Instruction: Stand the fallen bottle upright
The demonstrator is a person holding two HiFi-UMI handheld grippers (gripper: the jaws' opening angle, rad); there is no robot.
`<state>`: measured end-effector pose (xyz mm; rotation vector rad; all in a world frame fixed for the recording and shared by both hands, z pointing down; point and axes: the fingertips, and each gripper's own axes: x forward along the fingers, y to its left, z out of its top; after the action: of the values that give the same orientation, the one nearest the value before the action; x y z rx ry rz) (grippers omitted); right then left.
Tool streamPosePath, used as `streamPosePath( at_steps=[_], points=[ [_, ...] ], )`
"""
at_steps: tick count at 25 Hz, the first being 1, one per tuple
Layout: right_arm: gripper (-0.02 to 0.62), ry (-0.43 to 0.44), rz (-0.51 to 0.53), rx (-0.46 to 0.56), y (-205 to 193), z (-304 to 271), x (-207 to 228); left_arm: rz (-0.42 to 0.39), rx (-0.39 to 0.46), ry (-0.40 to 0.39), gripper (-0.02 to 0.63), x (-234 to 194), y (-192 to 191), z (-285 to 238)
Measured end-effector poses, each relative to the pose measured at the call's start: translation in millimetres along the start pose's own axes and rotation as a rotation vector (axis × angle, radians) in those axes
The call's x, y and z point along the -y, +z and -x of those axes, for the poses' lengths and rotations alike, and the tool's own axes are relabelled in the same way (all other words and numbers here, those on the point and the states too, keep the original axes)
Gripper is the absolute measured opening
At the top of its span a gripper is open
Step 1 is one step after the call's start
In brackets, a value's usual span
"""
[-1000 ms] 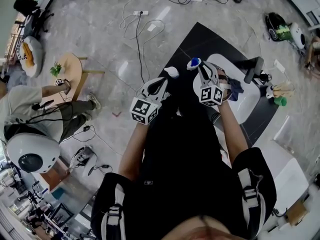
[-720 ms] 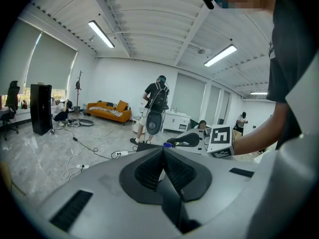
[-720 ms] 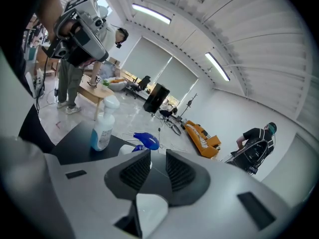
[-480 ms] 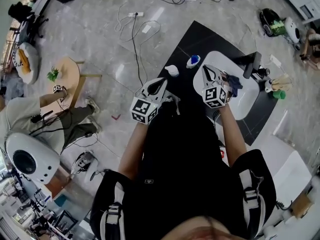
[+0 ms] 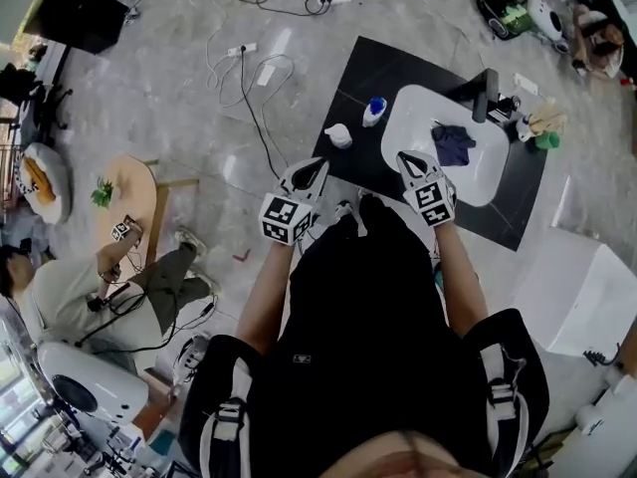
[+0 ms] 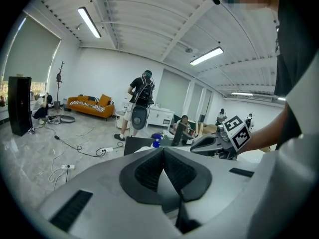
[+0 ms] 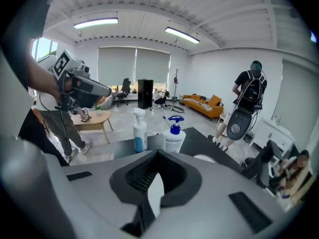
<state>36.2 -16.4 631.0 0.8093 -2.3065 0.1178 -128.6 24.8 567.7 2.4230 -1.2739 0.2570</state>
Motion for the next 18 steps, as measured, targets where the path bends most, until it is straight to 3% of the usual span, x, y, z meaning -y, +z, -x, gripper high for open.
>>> streamPosePath(
  at_steps=[8,18],
  points=[
    [0.060,-0.002,-0.040,-0.041,-30.4,19.5,-47.2,-0.001,-0.024,-0.035,0.015,4.3,-25.2,16.4],
    [0.060,0.021,0.016,-0.051,-30.2,14.3,-45.7,0.003,-0.037,-0.017,0.015,-2.4,-38.3,17.4]
  ],
)
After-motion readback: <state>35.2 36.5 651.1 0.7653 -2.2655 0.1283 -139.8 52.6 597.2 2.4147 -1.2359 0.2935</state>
